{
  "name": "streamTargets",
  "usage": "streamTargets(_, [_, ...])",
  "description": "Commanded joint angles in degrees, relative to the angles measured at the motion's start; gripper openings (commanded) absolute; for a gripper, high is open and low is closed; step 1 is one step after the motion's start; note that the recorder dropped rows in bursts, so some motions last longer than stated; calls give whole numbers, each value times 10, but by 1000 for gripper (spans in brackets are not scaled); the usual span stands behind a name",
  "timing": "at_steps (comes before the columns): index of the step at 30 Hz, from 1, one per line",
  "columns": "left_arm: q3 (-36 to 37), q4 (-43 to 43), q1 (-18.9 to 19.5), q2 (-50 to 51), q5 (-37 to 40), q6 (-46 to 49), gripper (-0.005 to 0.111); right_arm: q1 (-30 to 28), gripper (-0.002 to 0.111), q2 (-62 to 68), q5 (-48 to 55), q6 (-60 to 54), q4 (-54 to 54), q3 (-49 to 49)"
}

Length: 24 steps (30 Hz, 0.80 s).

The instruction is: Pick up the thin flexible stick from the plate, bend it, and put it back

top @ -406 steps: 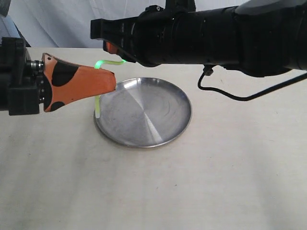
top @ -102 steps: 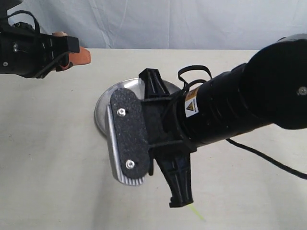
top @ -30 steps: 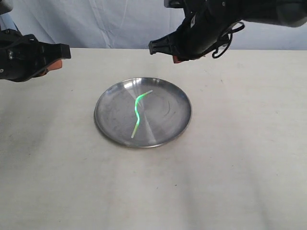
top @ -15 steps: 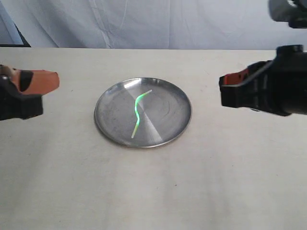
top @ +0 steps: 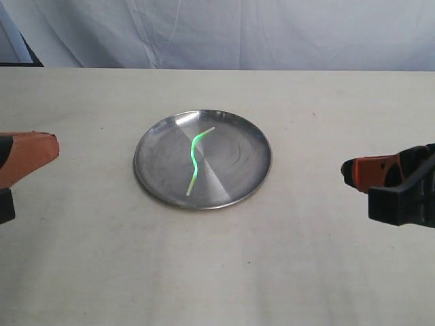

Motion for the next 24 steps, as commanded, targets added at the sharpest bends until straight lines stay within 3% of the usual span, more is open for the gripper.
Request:
streamTargets(1, [2, -5, -2, -4, 1, 2, 0, 1, 0, -5, 0, 1, -1, 3])
streamTargets(8, [2, -2, -2, -4, -1, 2, 0, -31, 0, -48, -1, 1, 10, 3])
streamTargets(18, [2, -1, -2, -4, -3, 2, 0, -277, 0, -282, 1, 1, -38, 51])
streamTargets(24, [2, -1, -2, -4, -3, 2, 0, -309, 0, -346, 13, 1, -96, 76])
